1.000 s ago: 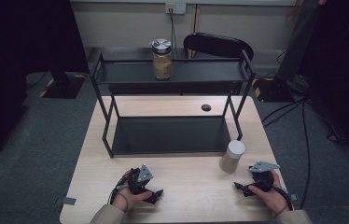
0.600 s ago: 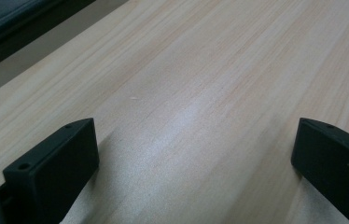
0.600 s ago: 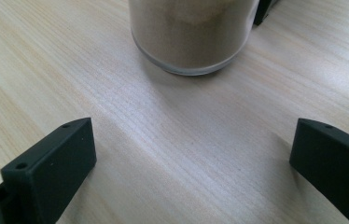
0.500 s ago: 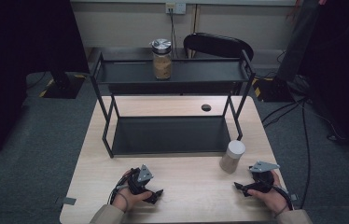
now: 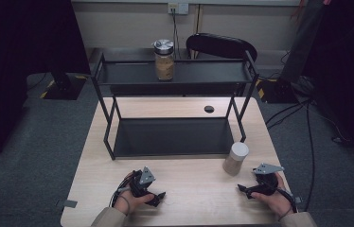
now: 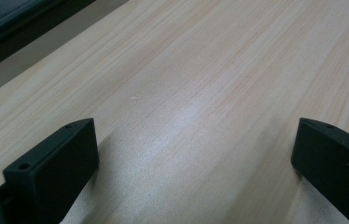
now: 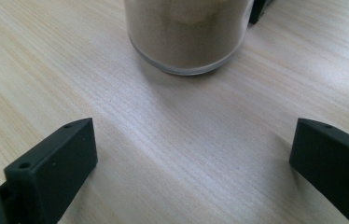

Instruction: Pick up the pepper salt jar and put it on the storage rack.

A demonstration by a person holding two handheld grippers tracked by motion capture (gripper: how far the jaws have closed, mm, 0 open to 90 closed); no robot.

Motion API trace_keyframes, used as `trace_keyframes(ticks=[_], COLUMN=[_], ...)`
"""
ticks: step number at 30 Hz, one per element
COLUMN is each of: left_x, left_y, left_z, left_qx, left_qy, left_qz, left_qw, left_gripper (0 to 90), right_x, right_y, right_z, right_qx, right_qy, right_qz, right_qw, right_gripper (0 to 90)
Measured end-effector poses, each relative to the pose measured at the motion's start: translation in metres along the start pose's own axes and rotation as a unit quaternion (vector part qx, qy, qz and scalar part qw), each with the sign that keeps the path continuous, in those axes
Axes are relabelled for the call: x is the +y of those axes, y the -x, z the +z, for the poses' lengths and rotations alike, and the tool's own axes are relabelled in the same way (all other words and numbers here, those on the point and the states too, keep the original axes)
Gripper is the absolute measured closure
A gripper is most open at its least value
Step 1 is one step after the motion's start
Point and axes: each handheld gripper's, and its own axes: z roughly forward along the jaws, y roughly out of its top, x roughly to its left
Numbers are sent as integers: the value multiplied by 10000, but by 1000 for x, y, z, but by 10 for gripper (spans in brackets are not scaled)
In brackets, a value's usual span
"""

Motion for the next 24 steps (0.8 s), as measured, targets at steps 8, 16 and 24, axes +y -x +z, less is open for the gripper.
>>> trace_keyframes(ticks=[8,16,24], left_x=[0,0,0], left_y=[0,0,0], left_z=[0,0,0], left_qx=[-1,-1,0], left_qy=[4,4,4], left_qz=[1,0,0], left_qw=[10000,10000,10000], left_gripper=[0,0,0], right_x=[5,14,32], right_y=[1,3,1], right_z=[-8,-19,-21], right_qx=[2,129,134], right_qy=[87,340,540], right_qz=[-43,52,178], right_qw=[10000,9993,9983], right_gripper=[6,5,4])
